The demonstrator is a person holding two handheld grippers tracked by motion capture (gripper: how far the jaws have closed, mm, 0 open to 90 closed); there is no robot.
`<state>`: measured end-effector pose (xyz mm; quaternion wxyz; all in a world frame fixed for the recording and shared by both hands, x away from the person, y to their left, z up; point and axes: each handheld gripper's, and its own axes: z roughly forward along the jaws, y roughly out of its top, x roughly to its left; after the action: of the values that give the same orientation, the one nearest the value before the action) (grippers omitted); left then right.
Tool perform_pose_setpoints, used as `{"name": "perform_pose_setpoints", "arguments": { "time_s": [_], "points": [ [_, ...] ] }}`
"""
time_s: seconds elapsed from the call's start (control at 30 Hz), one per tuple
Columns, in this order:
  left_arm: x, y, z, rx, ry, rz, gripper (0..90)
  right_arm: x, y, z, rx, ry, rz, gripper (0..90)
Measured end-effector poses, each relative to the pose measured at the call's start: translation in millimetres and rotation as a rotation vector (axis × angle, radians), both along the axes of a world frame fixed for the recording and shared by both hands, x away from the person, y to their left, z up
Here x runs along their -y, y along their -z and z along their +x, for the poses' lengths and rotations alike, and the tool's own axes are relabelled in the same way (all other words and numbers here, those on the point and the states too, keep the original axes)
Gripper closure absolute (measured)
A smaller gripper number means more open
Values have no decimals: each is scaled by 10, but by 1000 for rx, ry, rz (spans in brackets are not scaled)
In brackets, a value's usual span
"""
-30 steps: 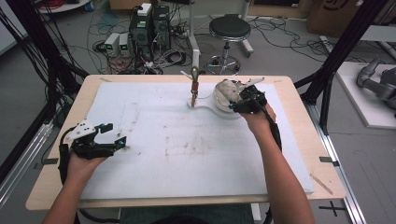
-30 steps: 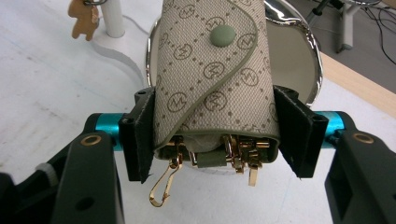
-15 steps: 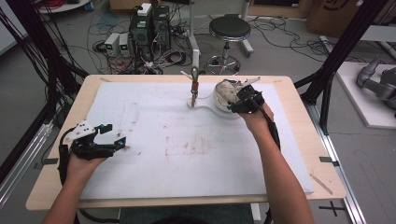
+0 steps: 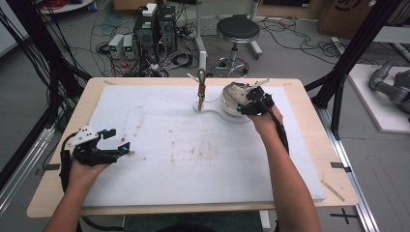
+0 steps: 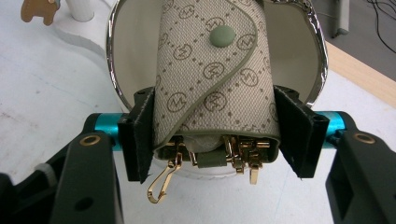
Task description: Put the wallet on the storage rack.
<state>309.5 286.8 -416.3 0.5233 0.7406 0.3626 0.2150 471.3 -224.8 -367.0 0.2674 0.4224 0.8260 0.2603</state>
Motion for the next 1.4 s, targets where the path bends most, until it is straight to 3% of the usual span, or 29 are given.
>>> {"name": "perform_pose_setpoints", "arguments": {
  "time_s": [0.27, 0.37, 0.57, 0.8, 0.9, 0.97, 1.17, 1.23, 1.4],
  "points": [
    [1, 1, -3, 0, 1, 1, 190, -32, 14, 11, 5, 0, -2, 334],
    [-1, 0, -3, -1, 2, 1, 190, -33, -27, -19, 30, -7, 7, 308],
    [2, 0, 5, -1, 7, 0, 190, 11, -87, -92, 30, -2, 21, 245],
    [24, -6, 13, 2, 12, 2, 190, 91, -147, -281, 66, -10, 76, 221],
    [40, -11, 20, 3, 16, 1, 190, 119, -162, -353, 56, -12, 79, 210],
    [50, -15, 27, 5, 17, 1, 190, 144, -155, -422, 83, -20, 91, 210],
    [61, -23, 46, 7, 21, -3, 190, 258, -106, -631, 97, -32, 147, 210],
    [70, -23, 57, 6, 27, -3, 190, 319, -72, -749, 112, -24, 200, 209],
    [107, -24, 94, 6, 39, -2, 190, 365, -7, -869, 126, -37, 231, 205]
  ]
}}
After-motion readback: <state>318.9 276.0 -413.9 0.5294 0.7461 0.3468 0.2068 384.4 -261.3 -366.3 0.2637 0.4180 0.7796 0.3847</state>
